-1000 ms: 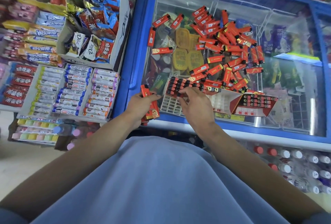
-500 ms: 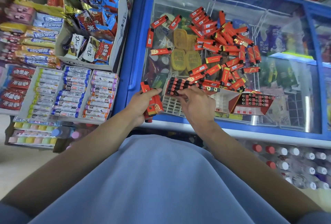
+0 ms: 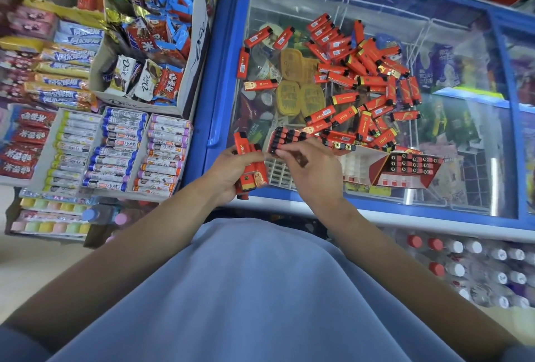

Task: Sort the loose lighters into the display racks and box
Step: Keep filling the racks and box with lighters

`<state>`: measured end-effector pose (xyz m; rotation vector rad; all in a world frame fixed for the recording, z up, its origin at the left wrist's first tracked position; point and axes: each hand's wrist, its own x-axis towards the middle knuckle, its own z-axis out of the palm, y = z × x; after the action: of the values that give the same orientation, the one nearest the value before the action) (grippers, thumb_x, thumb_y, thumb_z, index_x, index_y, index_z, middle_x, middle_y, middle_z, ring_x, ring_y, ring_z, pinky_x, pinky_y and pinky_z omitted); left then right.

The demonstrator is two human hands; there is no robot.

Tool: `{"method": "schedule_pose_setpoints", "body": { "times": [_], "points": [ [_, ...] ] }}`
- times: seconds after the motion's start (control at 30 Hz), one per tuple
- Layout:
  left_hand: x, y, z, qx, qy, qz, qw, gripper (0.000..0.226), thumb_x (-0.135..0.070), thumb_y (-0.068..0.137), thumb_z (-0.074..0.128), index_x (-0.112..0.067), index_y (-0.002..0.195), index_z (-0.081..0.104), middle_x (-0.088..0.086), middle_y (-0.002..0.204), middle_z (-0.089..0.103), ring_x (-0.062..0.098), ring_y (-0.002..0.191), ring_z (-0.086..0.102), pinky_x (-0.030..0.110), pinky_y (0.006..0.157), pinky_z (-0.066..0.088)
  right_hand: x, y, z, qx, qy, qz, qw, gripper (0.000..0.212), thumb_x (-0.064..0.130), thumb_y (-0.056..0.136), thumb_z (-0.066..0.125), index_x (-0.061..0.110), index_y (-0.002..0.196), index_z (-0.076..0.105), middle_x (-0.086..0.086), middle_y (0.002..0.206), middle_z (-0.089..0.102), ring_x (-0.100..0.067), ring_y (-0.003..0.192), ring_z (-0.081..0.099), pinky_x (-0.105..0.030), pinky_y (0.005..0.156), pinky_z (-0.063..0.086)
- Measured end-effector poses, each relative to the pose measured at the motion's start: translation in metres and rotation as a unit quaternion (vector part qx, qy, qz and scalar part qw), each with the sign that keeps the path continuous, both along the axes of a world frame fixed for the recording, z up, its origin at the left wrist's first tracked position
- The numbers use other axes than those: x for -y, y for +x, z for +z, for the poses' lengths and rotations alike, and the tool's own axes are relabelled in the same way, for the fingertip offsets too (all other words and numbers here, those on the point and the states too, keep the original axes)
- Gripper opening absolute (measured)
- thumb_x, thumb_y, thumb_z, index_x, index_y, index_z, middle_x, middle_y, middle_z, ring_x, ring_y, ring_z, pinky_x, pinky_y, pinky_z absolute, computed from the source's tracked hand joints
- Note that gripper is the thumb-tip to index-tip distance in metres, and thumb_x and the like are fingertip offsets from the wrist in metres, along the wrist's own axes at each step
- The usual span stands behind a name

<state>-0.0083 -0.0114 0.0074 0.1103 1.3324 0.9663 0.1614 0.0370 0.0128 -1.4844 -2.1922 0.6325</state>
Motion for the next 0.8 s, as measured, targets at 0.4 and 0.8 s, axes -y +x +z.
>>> {"method": "schedule_pose_setpoints", "body": {
  "times": [0.4, 0.8],
  "points": [
    [-0.001, 0.009, 0.012, -0.034, 0.052, -0.162, 0.985, 0.04, 0.01, 0.078, 0.078, -0.011, 0.11, 0.063, 0.002, 0.072, 0.07, 0.018, 0.064, 0.068, 0.029, 0.059, 0.055, -0.03, -0.026, 0.049, -0.165, -0.393, -0.039, 0.904, 0.016, 0.033, 0.094, 0.072, 0.017, 0.092, 0.068, 0.003, 0.084, 0.071, -0.005, 0.068, 0.064, -0.018, 0.061, 0.05],
    [-0.005, 0.007, 0.006, -0.048, -0.003, -0.047, 0.998, 0.046, -0.005, 0.087, 0.076, -0.016, 0.128, 0.058, 0.009, 0.086, 0.069, 0.012, 0.052, 0.069, 0.03, 0.048, 0.057, -0.02, 0.038, 0.046, -0.102, -0.379, -0.107, 0.913, 0.024, 0.033, 0.085, 0.083, 0.013, 0.086, 0.072, -0.003, 0.059, 0.067, -0.01, 0.047, 0.055, -0.022, 0.047, 0.05]
  ]
}}
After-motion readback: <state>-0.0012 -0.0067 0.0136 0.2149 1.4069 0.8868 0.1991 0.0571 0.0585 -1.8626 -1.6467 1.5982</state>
